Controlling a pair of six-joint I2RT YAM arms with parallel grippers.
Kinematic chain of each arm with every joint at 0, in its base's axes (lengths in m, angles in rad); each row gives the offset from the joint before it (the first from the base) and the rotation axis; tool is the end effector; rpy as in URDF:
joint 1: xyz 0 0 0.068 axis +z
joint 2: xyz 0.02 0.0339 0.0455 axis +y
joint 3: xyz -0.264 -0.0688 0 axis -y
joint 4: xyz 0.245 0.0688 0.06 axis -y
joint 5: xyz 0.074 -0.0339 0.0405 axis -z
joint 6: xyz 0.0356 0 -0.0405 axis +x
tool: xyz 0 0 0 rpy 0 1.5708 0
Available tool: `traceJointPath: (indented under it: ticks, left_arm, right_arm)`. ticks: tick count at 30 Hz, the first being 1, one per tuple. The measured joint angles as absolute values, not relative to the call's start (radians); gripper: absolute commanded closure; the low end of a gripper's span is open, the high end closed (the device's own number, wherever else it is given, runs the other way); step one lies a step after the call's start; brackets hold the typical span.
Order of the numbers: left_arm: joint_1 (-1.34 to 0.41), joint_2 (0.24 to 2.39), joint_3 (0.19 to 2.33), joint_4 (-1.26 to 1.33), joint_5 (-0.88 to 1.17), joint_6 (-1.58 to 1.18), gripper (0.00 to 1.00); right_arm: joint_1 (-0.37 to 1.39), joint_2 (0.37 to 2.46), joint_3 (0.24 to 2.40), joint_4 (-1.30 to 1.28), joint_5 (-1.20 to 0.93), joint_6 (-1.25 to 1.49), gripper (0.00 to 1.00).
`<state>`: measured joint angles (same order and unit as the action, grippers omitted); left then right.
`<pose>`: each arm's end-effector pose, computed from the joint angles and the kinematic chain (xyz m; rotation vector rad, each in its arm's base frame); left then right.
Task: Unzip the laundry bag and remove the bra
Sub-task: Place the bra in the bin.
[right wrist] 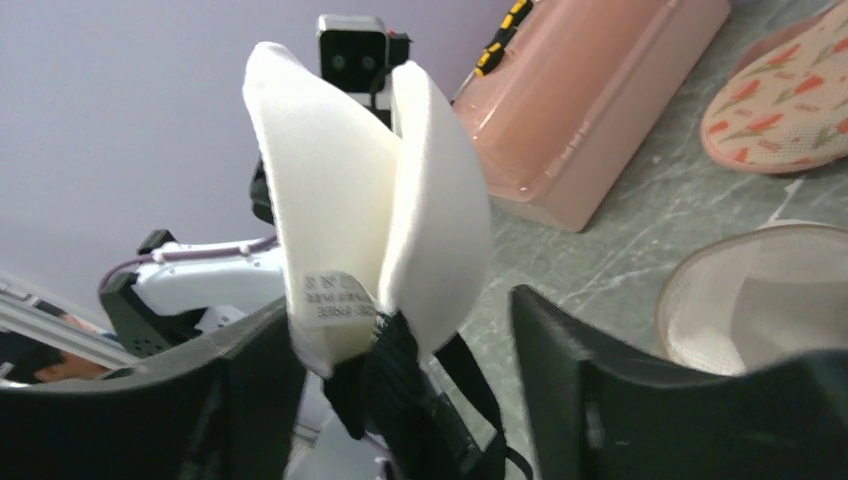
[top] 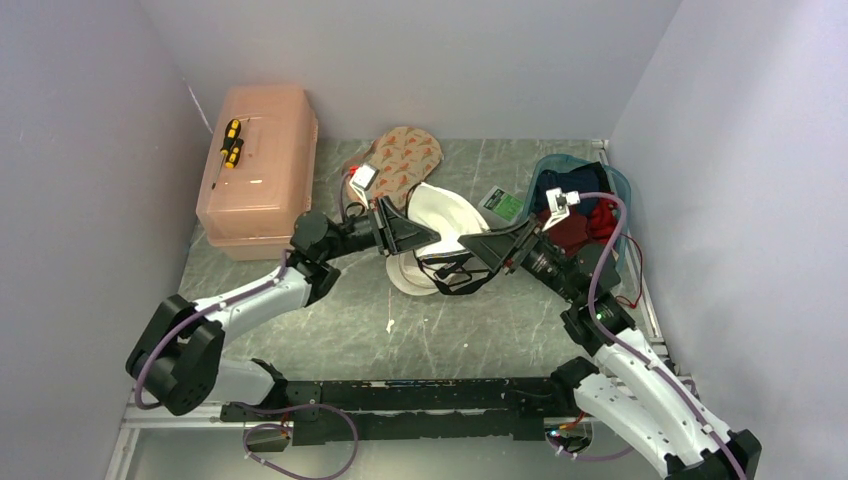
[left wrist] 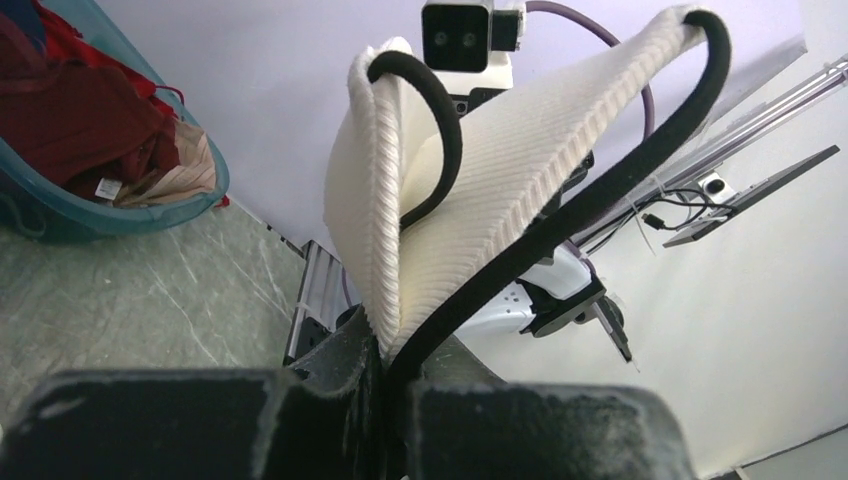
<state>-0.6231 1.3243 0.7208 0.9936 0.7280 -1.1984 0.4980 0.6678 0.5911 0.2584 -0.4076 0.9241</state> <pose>0.2171 -0.1852 0.3181 0.3576 1.5320 -1.9318 0.1395 0.0919 0.3373 -0.0474 1.5710 1.4340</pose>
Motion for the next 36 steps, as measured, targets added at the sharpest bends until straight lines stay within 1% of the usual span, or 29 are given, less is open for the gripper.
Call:
traceJointPath:
  ticks: [2, 5, 6, 7, 9, 10, 11, 13, 14, 15, 16, 17, 18, 21, 24, 28, 32, 36]
  left_arm:
    - [-0.623, 1.340, 0.721, 1.001, 0.733, -1.209, 0.97]
    - [-0.623, 1.347, 0.723, 1.003, 0.736, -1.217, 0.97]
    - [-0.622, 1.348, 0.724, 1.003, 0.736, -1.217, 0.97]
    - [-0.622, 1.348, 0.725, 1.003, 0.736, -1.217, 0.95]
    - [-0.621, 1.348, 0.726, 1.000, 0.736, -1.216, 0.87]
    - [-0.620, 1.348, 0.727, 0.999, 0.736, -1.216, 0.81]
    - [-0.620, 1.347, 0.728, 0.994, 0.736, -1.215, 0.72]
    - [-0.620, 1.346, 0.732, 0.978, 0.736, -1.206, 0.46]
    - [-0.620, 1.342, 0.732, 0.965, 0.736, -1.202, 0.36]
    - [-0.620, 1.336, 0.732, 0.950, 0.735, -1.194, 0.30]
    - [-0.620, 1.327, 0.732, 0.929, 0.731, -1.190, 0.17]
    - [-0.620, 1.314, 0.732, 0.902, 0.725, -1.180, 0.11]
    - [-0.620, 1.301, 0.732, 0.880, 0.719, -1.165, 0.08]
    - [-0.620, 1.216, 0.732, 0.747, 0.677, -1.115, 0.06]
    - [-0.620, 1.093, 0.733, 0.566, 0.597, -1.042, 0.06]
    - [-0.620, 0.893, 0.740, 0.280, 0.401, -0.942, 0.06]
    - [-0.620, 0.710, 0.740, 0.047, 0.187, -0.891, 0.06]
    - [-0.620, 0.646, 0.740, -0.100, 0.056, -0.881, 0.06]
  right_arm:
    - [0.498, 0.684, 0.591, 0.292, -0.414, 0.931, 0.52]
    - [0.498, 0.717, 0.592, 0.329, -0.428, 0.943, 0.65]
    - [0.498, 0.726, 0.592, 0.335, -0.430, 0.945, 0.71]
    - [0.498, 0.733, 0.592, 0.339, -0.430, 0.946, 0.76]
    - [0.496, 0.739, 0.592, 0.339, -0.430, 0.945, 0.88]
    - [0.496, 0.739, 0.592, 0.338, -0.429, 0.945, 0.95]
    - [0.496, 0.737, 0.593, 0.336, -0.429, 0.942, 1.00]
    - [0.495, 0.728, 0.598, 0.316, -0.425, 0.930, 1.00]
    - [0.495, 0.722, 0.606, 0.294, -0.422, 0.923, 1.00]
    - [0.495, 0.717, 0.615, 0.274, -0.419, 0.912, 1.00]
    - [0.495, 0.712, 0.632, 0.243, -0.416, 0.897, 1.00]
    - [0.495, 0.709, 0.655, 0.209, -0.411, 0.879, 1.00]
    - [0.495, 0.707, 0.675, 0.182, -0.405, 0.863, 1.00]
    - [0.495, 0.690, 0.775, 0.059, -0.360, 0.791, 1.00]
    - [0.495, 0.679, 0.902, -0.085, -0.265, 0.714, 1.00]
    - [0.495, 0.678, 1.031, -0.222, -0.073, 0.624, 1.00]
    - [0.495, 0.692, 1.066, -0.280, 0.126, 0.585, 1.00]
    - [0.491, 0.768, 1.066, -0.308, 0.290, 0.585, 1.00]
